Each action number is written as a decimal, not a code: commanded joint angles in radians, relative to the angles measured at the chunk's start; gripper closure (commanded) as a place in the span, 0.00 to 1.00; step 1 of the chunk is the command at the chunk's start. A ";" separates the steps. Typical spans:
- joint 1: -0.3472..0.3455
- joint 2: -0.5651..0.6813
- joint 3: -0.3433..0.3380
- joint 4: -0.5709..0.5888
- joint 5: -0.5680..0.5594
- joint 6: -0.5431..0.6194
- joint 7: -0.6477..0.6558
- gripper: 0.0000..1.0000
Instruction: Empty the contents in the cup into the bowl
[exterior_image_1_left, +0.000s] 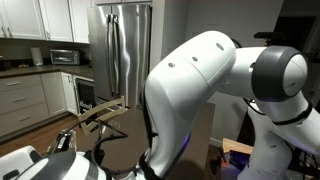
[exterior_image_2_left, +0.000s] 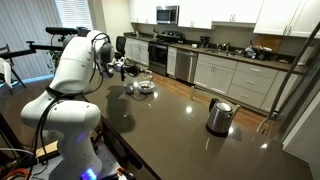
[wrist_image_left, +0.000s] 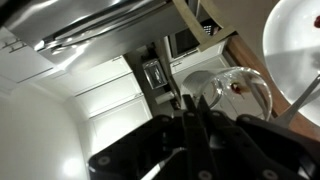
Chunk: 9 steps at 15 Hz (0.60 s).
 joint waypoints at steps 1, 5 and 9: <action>0.081 0.008 -0.048 -0.004 -0.103 -0.138 -0.005 0.97; 0.127 0.039 -0.089 -0.006 -0.221 -0.267 -0.013 0.97; 0.119 0.065 -0.103 -0.008 -0.291 -0.344 -0.015 0.97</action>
